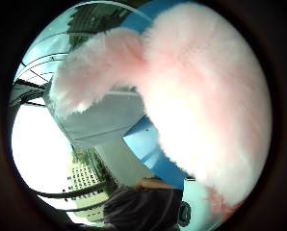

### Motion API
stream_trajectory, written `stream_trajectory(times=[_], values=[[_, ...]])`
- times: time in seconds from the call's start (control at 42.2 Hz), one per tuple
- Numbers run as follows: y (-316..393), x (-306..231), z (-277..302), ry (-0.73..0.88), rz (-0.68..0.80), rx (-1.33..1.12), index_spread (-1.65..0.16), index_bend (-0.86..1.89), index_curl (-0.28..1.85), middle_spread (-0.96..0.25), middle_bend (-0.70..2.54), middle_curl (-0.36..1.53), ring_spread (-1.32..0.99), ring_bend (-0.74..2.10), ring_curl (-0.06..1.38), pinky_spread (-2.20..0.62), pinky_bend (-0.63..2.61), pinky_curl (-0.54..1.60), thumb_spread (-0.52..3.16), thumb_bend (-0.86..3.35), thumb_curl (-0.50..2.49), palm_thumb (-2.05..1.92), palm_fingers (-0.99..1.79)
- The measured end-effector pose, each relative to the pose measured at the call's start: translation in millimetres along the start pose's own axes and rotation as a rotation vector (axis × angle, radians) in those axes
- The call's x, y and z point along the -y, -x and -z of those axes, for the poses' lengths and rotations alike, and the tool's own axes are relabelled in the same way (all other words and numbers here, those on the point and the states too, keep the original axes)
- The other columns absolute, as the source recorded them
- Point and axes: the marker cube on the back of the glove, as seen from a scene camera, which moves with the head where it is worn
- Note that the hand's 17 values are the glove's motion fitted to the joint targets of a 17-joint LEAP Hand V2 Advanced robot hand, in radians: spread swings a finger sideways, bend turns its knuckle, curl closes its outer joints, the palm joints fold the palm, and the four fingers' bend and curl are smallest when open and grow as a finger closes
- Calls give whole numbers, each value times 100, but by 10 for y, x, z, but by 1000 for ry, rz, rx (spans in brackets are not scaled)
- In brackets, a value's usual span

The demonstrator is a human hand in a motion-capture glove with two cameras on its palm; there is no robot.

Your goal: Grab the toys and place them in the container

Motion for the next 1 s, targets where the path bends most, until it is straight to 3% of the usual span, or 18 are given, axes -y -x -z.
stream_trajectory(times=[0.166, 0.19, 0.237, 0.261, 0.308, 0.332, 0.451, 0.641, 0.664, 0.854, 0.996], values=[[216, 64, 1125, -129, 0, -79, -8, 123, 56, -16, 130, 67, -30, 120, 59, -32, 87, 42, 98, 26, 100, 60, 94], [289, 63, 1294, -148, 7, -96, -9, 119, 56, -21, 118, 64, -31, 118, 58, -32, 92, 44, 99, 27, 100, 63, 72], [443, 62, 1570, -179, 23, -127, -10, 122, 61, -24, 117, 65, -32, 120, 62, -32, 97, 47, 97, 26, 101, 62, 68], [527, 62, 1688, -191, 29, -139, -10, 125, 62, -20, 130, 69, -32, 122, 62, -31, 93, 45, 92, 24, 103, 59, 89], [694, 63, 1893, -208, 39, -155, -11, 123, 59, -20, 130, 67, -34, 119, 58, -31, 92, 42, 88, 23, 105, 59, 91], [778, 62, 1977, -213, 45, -163, -12, 119, 58, -25, 118, 64, -35, 117, 58, -31, 96, 43, 90, 24, 105, 62, 69], [1266, 67, 2276, -229, 135, -175, -14, 121, 65, -31, 117, 66, -37, 121, 62, -30, 103, 47, 86, 23, 109, 62, 64], [2255, 281, 2368, -241, 152, -218, -16, 121, 70, -37, 117, 67, -40, 123, 64, -30, 108, 47, 81, 21, 113, 63, 62], [2373, 312, 2354, -241, 151, -211, -16, 125, 71, -32, 131, 72, -39, 125, 64, -30, 104, 46, 76, 19, 115, 60, 83], [3034, 653, 2157, -205, 49, -81, -17, 124, 75, -27, 135, 75, -39, 124, 65, -30, 101, 45, 66, 16, 122, 60, 82], [3614, 734, 1790, -159, 214, -194, -18, 121, 79, -24, 135, 76, -39, 124, 66, -30, 103, 45, 61, 14, 125, 59, 79]])
